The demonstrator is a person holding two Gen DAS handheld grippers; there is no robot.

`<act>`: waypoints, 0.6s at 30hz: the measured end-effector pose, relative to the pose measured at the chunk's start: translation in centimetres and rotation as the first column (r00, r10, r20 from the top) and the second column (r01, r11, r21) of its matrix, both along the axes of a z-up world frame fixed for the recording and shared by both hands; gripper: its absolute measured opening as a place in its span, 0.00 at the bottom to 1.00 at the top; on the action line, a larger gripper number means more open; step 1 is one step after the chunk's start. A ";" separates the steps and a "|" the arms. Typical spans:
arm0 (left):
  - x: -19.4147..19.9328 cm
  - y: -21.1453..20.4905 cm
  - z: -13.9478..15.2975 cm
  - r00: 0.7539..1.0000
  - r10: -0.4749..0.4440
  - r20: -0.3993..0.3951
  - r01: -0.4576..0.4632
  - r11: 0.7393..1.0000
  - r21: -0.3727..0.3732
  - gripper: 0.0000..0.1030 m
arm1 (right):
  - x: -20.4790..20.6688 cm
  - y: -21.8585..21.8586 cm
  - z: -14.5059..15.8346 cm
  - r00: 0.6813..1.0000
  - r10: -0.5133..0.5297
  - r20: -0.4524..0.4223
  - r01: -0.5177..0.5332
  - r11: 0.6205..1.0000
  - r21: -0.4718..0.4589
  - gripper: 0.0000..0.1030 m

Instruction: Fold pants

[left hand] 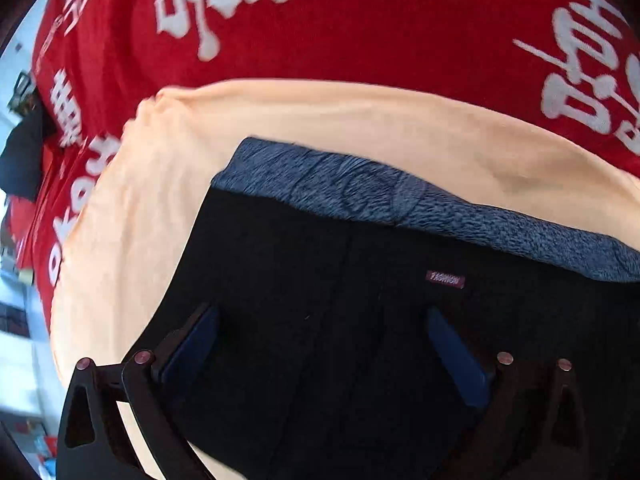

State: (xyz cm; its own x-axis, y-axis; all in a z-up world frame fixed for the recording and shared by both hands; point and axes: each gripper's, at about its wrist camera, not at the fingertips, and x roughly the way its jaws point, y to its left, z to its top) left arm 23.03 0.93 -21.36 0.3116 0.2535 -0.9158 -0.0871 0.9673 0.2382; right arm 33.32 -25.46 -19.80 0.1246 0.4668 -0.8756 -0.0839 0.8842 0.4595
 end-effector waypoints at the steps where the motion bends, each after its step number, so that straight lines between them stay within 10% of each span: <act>1: -0.1 0.1 0.0 1.000 0.003 0.002 -0.003 1.000 -0.005 1.00 | -0.1 0.2 0.2 1.000 0.009 0.009 -0.009 1.000 0.005 0.73; 5: 0.0 -0.2 0.0 1.000 0.008 -0.002 -0.008 1.000 0.000 1.00 | -0.5 0.5 1.0 1.000 0.027 0.000 -0.027 1.000 -0.003 0.75; 10: -0.3 -2.2 1.4 0.998 -0.019 -0.053 0.022 0.999 0.044 1.00 | -3.4 -3.8 4.2 0.997 -0.082 0.008 0.079 0.977 0.197 0.75; 18: -8.0 -11.5 6.1 0.956 -0.279 -0.086 0.275 0.960 -0.056 1.00 | -17.6 -14.5 6.5 0.928 -0.358 -0.101 0.372 0.898 0.237 0.75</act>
